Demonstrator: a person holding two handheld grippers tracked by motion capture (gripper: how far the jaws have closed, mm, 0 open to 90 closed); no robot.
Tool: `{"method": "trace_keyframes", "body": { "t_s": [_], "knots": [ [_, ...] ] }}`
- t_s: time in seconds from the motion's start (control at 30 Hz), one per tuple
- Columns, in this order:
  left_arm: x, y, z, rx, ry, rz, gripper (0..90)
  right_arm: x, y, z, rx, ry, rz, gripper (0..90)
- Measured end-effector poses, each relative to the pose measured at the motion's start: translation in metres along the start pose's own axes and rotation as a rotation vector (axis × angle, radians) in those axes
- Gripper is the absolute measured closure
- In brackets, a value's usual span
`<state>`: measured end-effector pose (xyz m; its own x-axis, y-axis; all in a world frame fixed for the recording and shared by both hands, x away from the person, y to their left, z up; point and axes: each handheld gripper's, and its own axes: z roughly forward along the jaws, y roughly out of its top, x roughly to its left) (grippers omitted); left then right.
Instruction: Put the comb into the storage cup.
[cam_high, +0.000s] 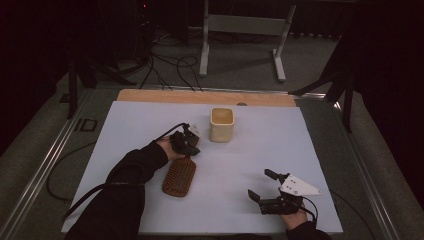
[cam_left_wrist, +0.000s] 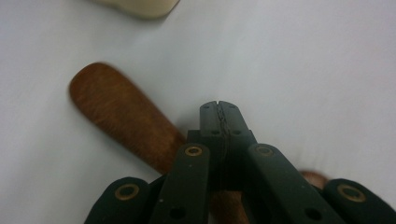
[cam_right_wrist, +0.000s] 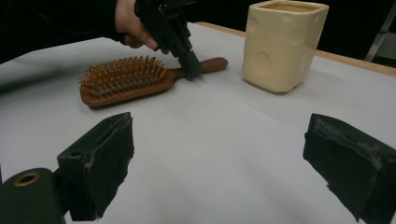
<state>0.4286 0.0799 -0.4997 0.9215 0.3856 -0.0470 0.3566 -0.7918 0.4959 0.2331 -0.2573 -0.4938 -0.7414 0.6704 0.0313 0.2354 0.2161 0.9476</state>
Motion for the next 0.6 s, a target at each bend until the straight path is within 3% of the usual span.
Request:
{"method": "trace_keyframes", "body": {
  "t_s": [0.27,0.6],
  "knots": [
    [0.011,-0.020,-0.014,0.006,0.033,-0.045,90.0,0.000,0.000,0.000,0.001,-0.002,0.003,8.5],
    [0.019,-0.045,-0.030,0.060,0.069,-0.073,90.0,0.000,0.001,-0.001,0.000,-0.003,0.001,8.5]
  ]
}}
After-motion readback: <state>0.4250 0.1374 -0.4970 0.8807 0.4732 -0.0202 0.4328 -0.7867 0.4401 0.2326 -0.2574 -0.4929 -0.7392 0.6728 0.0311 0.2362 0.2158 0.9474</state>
